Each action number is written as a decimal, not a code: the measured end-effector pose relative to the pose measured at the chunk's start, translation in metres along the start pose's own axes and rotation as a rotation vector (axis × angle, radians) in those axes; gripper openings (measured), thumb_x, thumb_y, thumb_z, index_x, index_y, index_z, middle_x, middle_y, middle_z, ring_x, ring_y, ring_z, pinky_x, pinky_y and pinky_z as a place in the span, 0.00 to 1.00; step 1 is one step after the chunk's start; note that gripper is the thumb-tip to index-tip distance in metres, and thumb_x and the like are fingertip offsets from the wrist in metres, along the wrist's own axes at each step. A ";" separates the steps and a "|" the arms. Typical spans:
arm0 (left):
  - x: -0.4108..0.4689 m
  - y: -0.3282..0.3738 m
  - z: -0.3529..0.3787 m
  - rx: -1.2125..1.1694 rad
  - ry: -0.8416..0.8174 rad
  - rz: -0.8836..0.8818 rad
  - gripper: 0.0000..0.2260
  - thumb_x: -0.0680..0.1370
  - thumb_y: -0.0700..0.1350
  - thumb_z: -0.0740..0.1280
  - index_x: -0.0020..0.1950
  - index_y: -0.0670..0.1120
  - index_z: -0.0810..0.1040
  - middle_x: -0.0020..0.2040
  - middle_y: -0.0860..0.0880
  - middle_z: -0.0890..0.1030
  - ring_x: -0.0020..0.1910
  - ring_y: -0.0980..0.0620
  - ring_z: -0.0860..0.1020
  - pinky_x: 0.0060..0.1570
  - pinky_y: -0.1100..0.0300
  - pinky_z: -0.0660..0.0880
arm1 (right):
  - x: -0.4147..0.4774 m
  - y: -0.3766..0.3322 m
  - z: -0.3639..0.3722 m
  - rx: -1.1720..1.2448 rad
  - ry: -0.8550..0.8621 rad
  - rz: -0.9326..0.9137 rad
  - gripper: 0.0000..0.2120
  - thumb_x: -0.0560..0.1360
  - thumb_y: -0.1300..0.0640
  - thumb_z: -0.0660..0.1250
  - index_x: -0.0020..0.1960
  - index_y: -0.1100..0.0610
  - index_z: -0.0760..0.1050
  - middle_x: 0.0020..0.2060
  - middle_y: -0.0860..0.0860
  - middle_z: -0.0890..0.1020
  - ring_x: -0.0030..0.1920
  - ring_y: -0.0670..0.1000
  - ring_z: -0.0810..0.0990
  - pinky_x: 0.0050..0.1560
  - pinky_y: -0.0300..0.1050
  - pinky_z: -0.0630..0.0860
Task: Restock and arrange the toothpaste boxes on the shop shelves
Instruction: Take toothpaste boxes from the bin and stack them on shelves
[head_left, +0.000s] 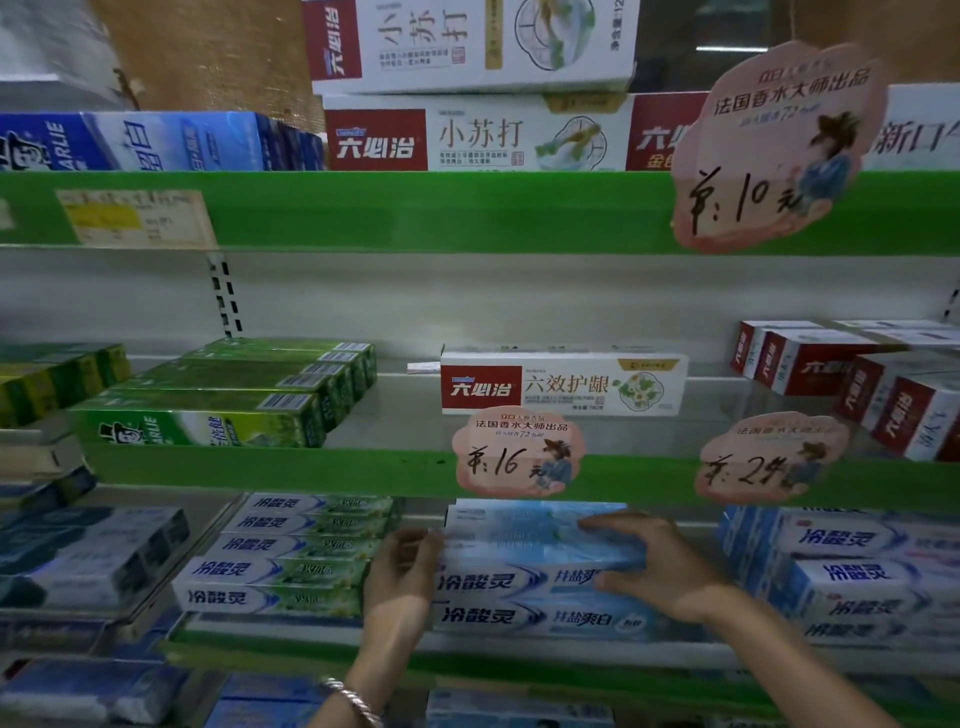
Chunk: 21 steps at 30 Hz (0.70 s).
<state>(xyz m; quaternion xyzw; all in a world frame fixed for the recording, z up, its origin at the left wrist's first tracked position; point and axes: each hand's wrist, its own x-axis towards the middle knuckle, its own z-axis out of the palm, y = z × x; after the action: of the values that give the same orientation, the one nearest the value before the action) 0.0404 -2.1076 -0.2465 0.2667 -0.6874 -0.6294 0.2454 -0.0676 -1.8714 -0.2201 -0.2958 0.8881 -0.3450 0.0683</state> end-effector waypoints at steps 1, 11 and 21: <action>-0.002 0.001 0.003 0.009 -0.021 -0.002 0.05 0.79 0.48 0.65 0.43 0.54 0.73 0.44 0.50 0.79 0.41 0.57 0.75 0.40 0.60 0.70 | -0.002 0.000 0.000 0.016 0.019 -0.003 0.24 0.68 0.56 0.76 0.62 0.45 0.75 0.59 0.40 0.72 0.63 0.41 0.69 0.51 0.18 0.63; 0.005 0.002 0.023 -0.187 -0.108 -0.274 0.13 0.80 0.52 0.59 0.51 0.46 0.79 0.50 0.41 0.82 0.51 0.42 0.79 0.58 0.45 0.73 | -0.014 0.007 0.053 0.861 0.415 0.561 0.30 0.71 0.31 0.58 0.58 0.54 0.76 0.56 0.60 0.80 0.53 0.60 0.79 0.58 0.60 0.74; 0.028 0.009 0.005 -0.310 -0.352 -0.233 0.27 0.79 0.59 0.51 0.48 0.39 0.79 0.47 0.32 0.82 0.45 0.36 0.81 0.52 0.39 0.75 | -0.009 0.025 0.033 1.133 0.443 0.432 0.55 0.57 0.18 0.55 0.73 0.53 0.64 0.68 0.51 0.72 0.60 0.57 0.77 0.65 0.62 0.68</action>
<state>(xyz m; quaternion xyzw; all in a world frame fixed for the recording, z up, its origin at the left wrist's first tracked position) 0.0158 -2.1219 -0.2383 0.1894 -0.5797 -0.7878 0.0857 -0.0614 -1.8699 -0.2620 0.0500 0.6011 -0.7918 0.0966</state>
